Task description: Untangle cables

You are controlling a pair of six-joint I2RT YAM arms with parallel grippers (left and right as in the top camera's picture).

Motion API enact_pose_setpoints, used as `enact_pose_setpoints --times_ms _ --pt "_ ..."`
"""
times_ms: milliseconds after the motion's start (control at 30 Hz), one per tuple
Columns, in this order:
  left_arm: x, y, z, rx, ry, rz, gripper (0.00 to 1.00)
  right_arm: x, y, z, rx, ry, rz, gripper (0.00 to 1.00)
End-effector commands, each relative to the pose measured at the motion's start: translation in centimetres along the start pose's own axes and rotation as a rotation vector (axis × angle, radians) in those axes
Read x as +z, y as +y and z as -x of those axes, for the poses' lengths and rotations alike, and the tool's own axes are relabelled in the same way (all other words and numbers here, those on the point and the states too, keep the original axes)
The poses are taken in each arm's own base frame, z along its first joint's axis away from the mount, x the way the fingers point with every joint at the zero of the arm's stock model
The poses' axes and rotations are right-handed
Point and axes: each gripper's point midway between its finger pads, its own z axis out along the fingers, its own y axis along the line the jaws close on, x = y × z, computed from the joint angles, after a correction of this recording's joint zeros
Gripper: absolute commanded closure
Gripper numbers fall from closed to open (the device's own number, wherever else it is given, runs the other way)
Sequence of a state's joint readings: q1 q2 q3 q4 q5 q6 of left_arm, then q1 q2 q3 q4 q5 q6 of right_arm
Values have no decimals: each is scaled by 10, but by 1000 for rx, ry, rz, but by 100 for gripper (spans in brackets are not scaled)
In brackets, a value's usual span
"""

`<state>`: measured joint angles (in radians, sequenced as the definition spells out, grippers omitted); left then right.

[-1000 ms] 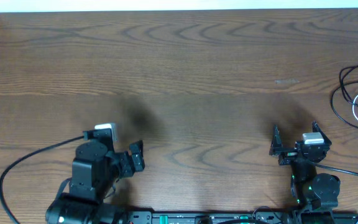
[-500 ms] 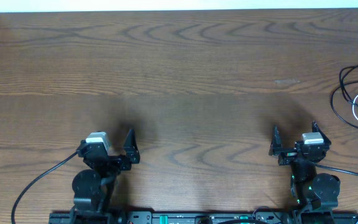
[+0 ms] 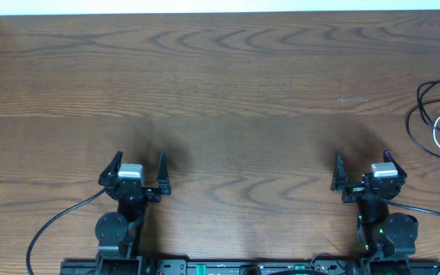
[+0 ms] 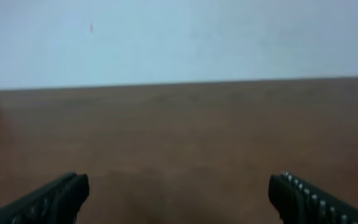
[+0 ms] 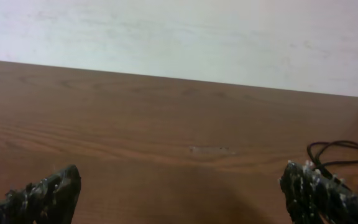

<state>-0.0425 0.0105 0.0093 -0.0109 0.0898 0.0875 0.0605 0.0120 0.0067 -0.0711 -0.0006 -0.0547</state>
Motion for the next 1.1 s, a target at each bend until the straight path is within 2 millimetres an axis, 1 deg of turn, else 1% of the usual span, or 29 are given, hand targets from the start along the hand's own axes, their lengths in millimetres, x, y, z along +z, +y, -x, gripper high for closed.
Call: enact_pose_setpoints --times_ms 0,133,1067 --pt "0 -1 -14 88 52 -7 2 0 0 0 16 -1 1 1" --pt "0 -1 -14 55 51 -6 2 0 0 0 16 -1 1 1" --pt "0 -1 -14 55 52 -6 2 0 0 0 16 -1 1 1"
